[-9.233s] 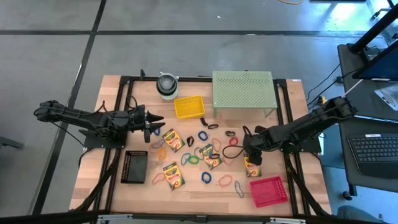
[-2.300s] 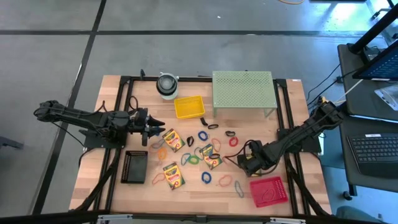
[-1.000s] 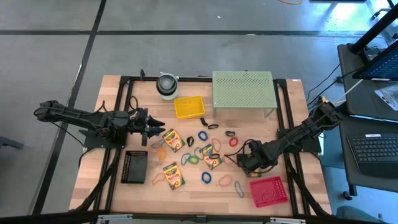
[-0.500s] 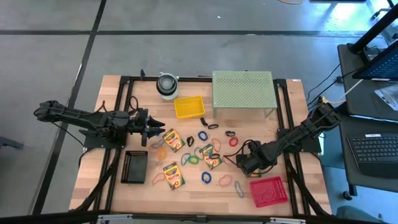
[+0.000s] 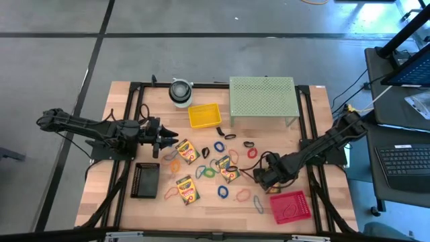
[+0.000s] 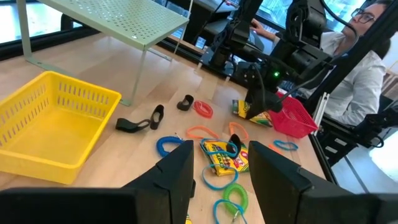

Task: Pick & Place Office Desk Supplies
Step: Put the crayon box into the yellow bin

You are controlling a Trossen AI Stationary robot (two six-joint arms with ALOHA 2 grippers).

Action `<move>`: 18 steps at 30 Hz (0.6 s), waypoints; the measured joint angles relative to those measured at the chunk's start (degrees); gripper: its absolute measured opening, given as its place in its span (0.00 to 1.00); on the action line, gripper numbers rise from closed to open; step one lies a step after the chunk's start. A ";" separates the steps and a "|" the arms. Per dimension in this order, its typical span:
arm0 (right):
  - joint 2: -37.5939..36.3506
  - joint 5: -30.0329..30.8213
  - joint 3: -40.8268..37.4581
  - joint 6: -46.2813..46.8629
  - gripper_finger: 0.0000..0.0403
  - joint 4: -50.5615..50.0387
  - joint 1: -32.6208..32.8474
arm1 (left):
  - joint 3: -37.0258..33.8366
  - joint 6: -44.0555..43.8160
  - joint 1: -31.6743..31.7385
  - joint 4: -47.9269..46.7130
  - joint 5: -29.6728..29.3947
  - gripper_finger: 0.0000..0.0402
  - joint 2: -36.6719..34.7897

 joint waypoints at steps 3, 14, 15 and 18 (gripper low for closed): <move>-1.05 1.32 0.01 0.07 0.71 -0.01 0.00 | 0.00 -0.02 0.00 0.00 0.00 0.37 0.02; -7.29 10.35 0.12 -2.66 0.71 2.39 0.00 | 0.00 -9.12 0.80 0.44 -0.52 0.37 0.02; -7.91 11.58 0.12 -3.63 0.71 3.01 0.00 | 0.00 -11.51 1.43 0.60 -0.21 0.37 0.02; -9.66 16.58 0.15 -6.18 0.71 5.52 -0.03 | 0.00 -18.67 3.78 2.55 2.47 0.37 0.54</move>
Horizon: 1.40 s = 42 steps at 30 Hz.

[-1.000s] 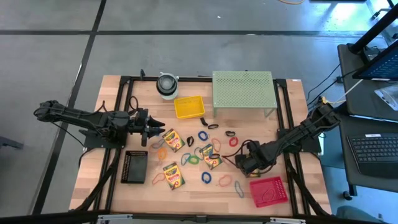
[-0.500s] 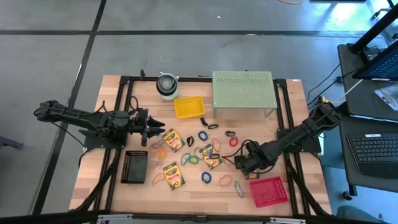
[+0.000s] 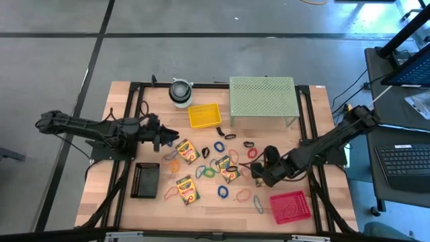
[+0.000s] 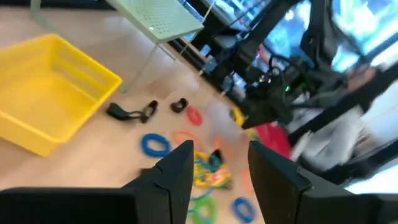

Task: Pick & Place Office Desk Supplies
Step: Put the crayon box into the yellow bin

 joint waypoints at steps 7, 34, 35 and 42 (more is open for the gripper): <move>-2.47 7.50 0.01 -2.49 0.70 4.55 -1.36 | 0.00 -0.49 3.56 12.00 7.19 0.37 6.05; -2.67 -4.79 0.04 -46.92 0.70 28.39 -11.48 | 26.81 -24.59 13.42 18.35 44.21 0.40 47.47; -2.67 -5.18 0.04 -47.96 0.70 28.40 -11.72 | 28.45 -25.29 13.48 18.37 45.85 0.40 49.17; -2.66 -8.38 0.04 -55.71 0.70 29.41 -13.30 | 39.11 -29.95 12.59 18.81 56.36 0.40 60.38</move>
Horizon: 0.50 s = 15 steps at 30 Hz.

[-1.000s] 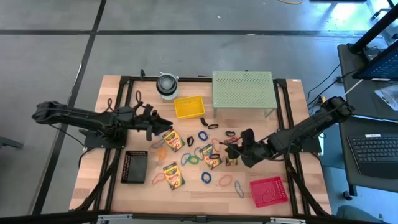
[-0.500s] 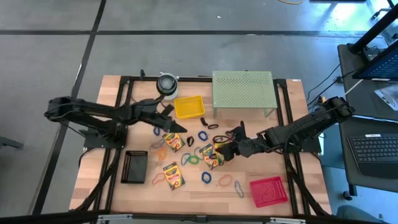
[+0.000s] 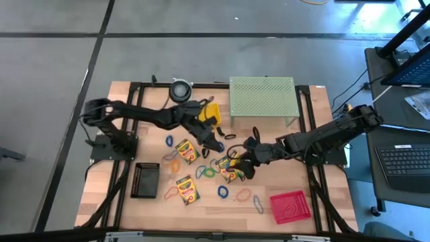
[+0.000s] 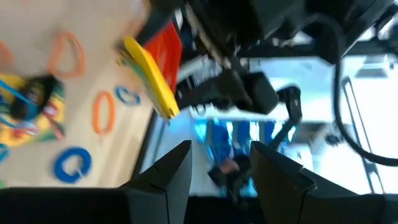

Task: Pick & Place Office Desk Supplies
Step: Put the crayon box into the yellow bin

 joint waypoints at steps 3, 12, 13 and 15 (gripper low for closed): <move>0.01 -1.40 0.00 -2.32 0.70 1.13 -0.59 | 2.94 -2.98 0.13 -0.02 5.08 0.40 3.91; -0.02 -2.97 0.51 -4.09 0.70 2.82 -1.57 | 5.78 -6.44 1.77 -0.21 10.56 0.40 9.03; -0.02 -3.10 1.01 -4.11 0.70 2.74 -1.55 | 5.78 -5.97 2.19 -0.58 10.74 0.40 9.06; -0.02 -3.51 2.33 -4.53 0.70 2.78 -1.55 | 5.78 -4.88 3.00 -1.51 10.95 0.40 9.03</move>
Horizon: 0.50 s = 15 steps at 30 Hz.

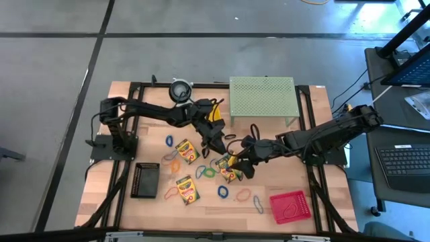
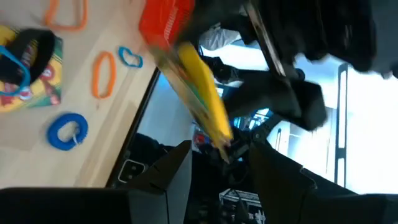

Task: Pick & Place Office Desk Supplies
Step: Put the crayon box into the yellow bin

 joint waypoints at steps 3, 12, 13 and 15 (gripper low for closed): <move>0.00 0.10 2.35 -1.77 0.69 -0.65 -0.10 | -0.01 1.30 1.04 -2.37 -1.77 0.40 0.00; -0.09 0.98 3.77 -1.24 0.66 -5.66 -1.80 | -0.04 0.63 1.19 0.76 -2.43 0.40 -0.18; -0.09 0.96 3.77 -1.24 0.66 -5.39 -2.03 | -0.04 0.37 1.18 1.28 -2.46 0.40 -0.19; -0.09 0.90 3.77 -1.24 0.66 -5.18 -2.52 | -0.04 -0.54 0.80 1.85 -2.69 0.40 -0.19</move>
